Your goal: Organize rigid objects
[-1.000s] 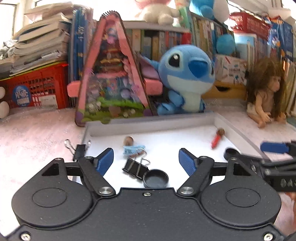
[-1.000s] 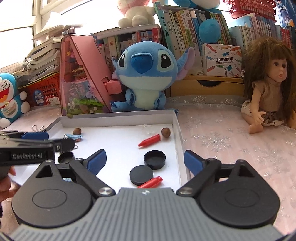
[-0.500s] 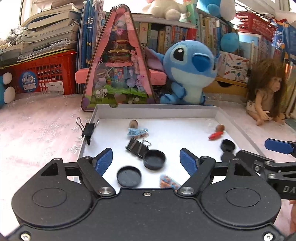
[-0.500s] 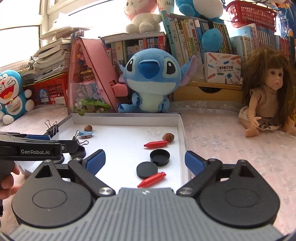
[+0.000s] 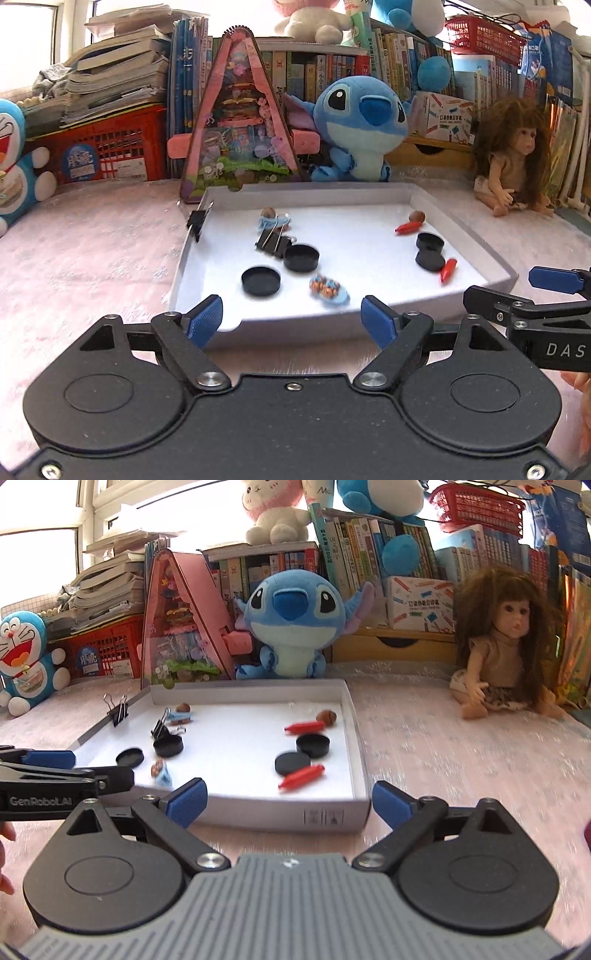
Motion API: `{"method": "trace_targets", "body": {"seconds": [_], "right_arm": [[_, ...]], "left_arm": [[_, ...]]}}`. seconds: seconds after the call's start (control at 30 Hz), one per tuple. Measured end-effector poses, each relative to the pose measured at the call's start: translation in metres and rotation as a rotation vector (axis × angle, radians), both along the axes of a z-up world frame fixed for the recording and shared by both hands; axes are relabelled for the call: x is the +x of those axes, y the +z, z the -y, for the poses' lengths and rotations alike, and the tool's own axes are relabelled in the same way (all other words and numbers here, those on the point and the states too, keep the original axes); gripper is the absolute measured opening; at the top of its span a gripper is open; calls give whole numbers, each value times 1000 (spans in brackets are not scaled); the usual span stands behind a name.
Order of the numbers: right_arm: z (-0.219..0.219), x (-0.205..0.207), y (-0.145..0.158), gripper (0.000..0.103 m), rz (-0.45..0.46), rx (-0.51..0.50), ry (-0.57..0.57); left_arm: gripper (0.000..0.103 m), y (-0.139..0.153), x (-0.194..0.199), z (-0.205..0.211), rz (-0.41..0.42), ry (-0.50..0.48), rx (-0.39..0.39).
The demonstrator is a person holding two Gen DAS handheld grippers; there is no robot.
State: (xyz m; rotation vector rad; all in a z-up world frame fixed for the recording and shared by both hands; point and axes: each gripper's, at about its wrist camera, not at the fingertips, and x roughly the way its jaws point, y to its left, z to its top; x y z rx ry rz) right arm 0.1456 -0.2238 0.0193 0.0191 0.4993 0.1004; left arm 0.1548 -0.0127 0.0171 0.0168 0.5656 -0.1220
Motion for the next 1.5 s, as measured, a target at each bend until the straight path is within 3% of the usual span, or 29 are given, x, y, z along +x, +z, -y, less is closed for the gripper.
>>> {"method": "trace_targets", "body": {"seconds": [0.4,0.77,1.1,1.5], "right_arm": [[-1,-23,-12,103,-43,5,-34],[-3,-14,-24,103,-156,-4,-53],[-11,-15,-27,103,-164,-49,-62],[-11,-16,-28,103,-164,-49,-62]], "left_arm": [[82,-14,-37,-1,-2,20,59],[85,-30,-23,-6,-74,93,49],[102,-33,-16,-10,-106,99,30],[103,-33,-16,-10,-107,100,29]]}}
